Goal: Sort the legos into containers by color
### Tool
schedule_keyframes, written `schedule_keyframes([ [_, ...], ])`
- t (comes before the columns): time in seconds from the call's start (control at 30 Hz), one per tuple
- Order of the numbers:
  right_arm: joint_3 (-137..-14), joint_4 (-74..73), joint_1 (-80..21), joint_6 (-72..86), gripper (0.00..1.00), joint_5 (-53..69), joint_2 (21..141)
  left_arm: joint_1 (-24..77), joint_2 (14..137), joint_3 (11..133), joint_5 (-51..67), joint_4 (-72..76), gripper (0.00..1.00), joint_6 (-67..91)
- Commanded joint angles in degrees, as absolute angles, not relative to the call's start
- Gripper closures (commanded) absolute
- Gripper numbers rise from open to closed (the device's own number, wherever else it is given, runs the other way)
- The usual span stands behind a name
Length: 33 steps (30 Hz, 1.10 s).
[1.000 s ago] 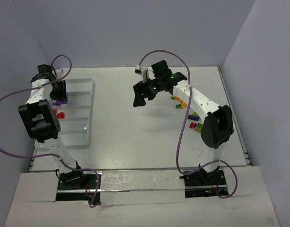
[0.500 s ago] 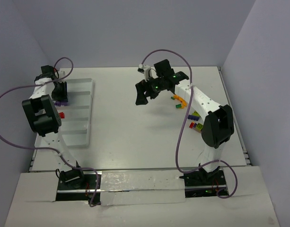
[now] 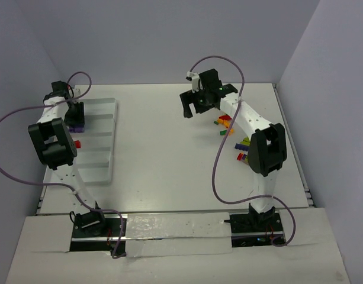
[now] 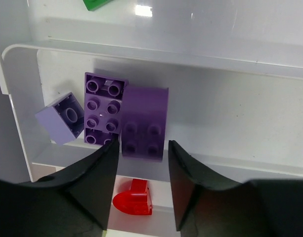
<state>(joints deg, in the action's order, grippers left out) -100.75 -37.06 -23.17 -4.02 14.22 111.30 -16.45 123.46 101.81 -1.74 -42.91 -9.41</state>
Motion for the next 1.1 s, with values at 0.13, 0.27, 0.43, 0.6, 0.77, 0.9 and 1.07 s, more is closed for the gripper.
schedule_keyframes([
  [0.13,-115.4,-34.5,-20.0,-0.2,0.01,-5.8,123.3,-15.6,118.8,106.1,1.4,-42.4,0.30,-8.6],
  [0.27,-120.2,-33.8,-19.4,-1.4,0.01,-6.1,128.5,-14.4,115.9,105.8,3.4,-41.7,0.27,-8.8],
  [0.43,-120.9,-29.7,-18.6,-9.6,0.01,-4.6,131.3,-13.2,111.7,106.0,11.7,-43.0,0.22,-9.7],
  [0.6,-120.9,-27.1,-17.1,-14.3,0.01,-2.3,133.4,-11.1,109.8,106.9,15.3,-45.2,0.22,-9.8],
  [0.77,-123.4,-26.9,-15.7,-14.3,0.00,-0.8,136.8,-9.8,108.6,106.8,16.1,-45.9,0.22,-9.8],
  [0.9,-125.1,-26.6,-14.7,-14.2,0.00,1.3,138.7,-9.2,107.9,106.7,16.0,-46.4,0.22,-9.8],
  [1.07,-127.5,-26.8,-13.8,-15.2,0.01,4.6,140.8,-9.1,107.9,107.2,16.8,-47.3,0.22,-9.7],
])
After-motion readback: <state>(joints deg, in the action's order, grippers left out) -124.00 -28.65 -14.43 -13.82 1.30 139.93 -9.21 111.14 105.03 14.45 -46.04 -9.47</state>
